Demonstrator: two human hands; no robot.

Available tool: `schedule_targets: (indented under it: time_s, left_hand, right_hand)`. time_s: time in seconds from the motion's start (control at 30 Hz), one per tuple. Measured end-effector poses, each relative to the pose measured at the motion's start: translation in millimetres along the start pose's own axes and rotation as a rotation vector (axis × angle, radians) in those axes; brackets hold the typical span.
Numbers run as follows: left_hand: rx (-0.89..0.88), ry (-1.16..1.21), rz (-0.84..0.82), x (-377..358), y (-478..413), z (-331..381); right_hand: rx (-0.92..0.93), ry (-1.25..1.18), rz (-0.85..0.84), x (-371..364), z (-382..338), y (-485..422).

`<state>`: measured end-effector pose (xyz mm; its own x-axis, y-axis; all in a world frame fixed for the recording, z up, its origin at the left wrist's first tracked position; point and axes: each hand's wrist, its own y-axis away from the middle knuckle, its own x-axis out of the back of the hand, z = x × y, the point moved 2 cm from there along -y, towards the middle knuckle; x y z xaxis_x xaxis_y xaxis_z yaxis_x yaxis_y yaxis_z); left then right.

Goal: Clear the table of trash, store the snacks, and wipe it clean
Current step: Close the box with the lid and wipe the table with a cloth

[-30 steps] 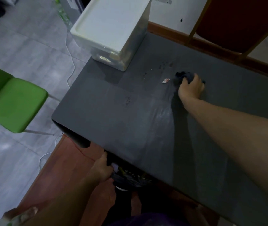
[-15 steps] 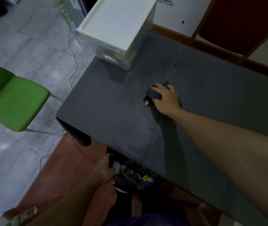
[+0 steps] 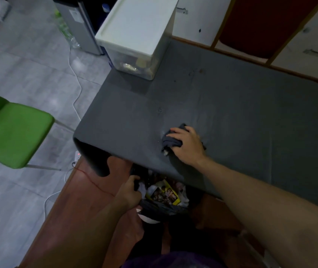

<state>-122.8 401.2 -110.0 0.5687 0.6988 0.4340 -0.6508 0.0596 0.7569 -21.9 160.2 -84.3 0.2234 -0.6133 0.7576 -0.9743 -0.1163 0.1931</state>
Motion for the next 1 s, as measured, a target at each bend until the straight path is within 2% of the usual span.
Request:
schedule_targets:
  time_s: [0.3, 0.47, 0.6, 0.67, 0.73, 0.87, 1.0]
  left_hand:
    - [-0.015, 0.046, -0.015, -2, -3, -13]
    - [-0.015, 0.054, -0.007, 0, -5, -19]
    - [-0.019, 0.023, -0.027, 2, -5, -22]
    - [-0.021, 0.019, -0.028, 2, -5, -22]
    - [-0.016, 0.026, -0.016, 3, -6, -24]
    - [-0.004, 0.029, -0.001, 4, -6, -25]
    - [-0.001, 0.031, -0.024, 4, -5, -24]
  right_hand:
    - [-0.034, -0.048, 0.047, -36, -22, 72]
    - [0.067, 0.007, 0.121, -53, -31, 104]
    - [0.070, 0.143, -0.006, -67, -40, 120]
    - [-0.002, 0.178, -0.088, -72, -44, 123]
    - [-0.096, 0.140, -0.138, -73, -43, 124]
    - [-0.072, 0.068, -0.261, -73, -39, 123]
    - [-0.126, 0.129, -0.248, -67, -40, 127]
